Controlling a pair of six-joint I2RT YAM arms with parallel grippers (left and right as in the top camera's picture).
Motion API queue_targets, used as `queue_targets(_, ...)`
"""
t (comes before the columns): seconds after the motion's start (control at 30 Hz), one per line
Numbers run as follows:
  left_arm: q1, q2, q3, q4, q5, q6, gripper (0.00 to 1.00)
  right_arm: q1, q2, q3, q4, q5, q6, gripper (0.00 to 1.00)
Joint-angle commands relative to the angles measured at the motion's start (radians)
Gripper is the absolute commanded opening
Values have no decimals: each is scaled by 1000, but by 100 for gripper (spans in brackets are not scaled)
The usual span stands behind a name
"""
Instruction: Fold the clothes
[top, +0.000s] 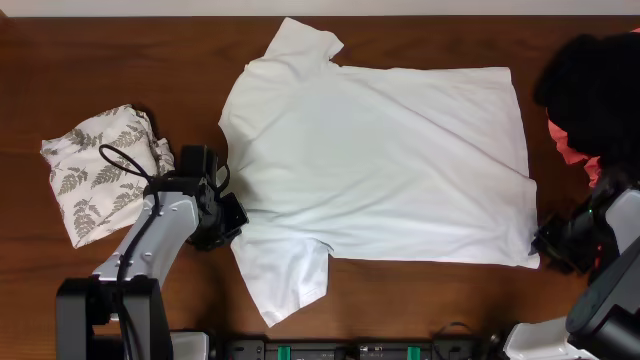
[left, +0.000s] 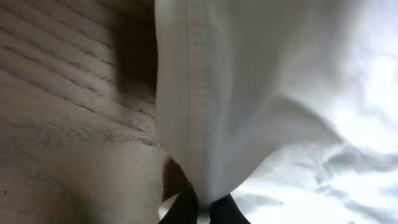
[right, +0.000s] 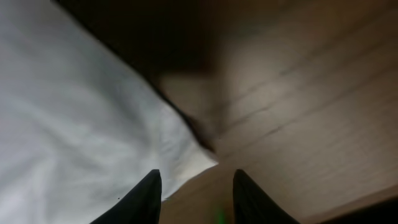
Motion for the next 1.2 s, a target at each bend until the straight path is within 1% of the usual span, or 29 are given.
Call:
queue_targets(0.0, 7, -6, 8, -3, -11, 18, 6, -8, -18, -48, 22, -7, -6, 36)
queue_targets(0.23, 7, -6, 8, -6, -7, 20, 6, -8, -18, -109, 97, -40, -30, 36)
queue_targets(0.33, 7, -6, 8, -10, -7, 21, 6, -8, -18, -114, 106, -39, -30, 33)
queue_targets(0.47, 7, -6, 8, -14, -7, 21, 6, -8, -18, -114, 136, -39, -30, 24)
queue_targets(0.53, 7, -6, 8, -14, -7, 21, 6, -8, -18, -114, 149, -40, -30, 13)
queue_targets(0.57, 7, -6, 8, -14, -8, 21, 6, -8, -18, -114, 153, -40, -30, 5)
queue_targets(0.6, 7, -6, 8, -14, -8, 21, 6, -8, -18, -114, 157, -40, -30, 1)
queue_targets(0.7, 7, -6, 8, -13, -8, 22, 6, -8, -18, -114, 164, -69, -48, 1)
queue_targets(0.8, 7, -8, 8, -16, -5, 27, 6, -8, -21, -110, 168, -154, -103, 1)
queue_targets(0.9, 7, -20, 8, -18, 47, 59, 6, -8, -50, -101, 155, -199, -127, 1)
queue_targets(0.97, 7, -42, 9, -22, 70, 70, 6, -8, -97, -97, 148, -214, -127, 1)
queue_targets(1.17, 7, -161, 9, -21, 66, 81, 6, -8, -282, -85, 142, -216, -118, 1)
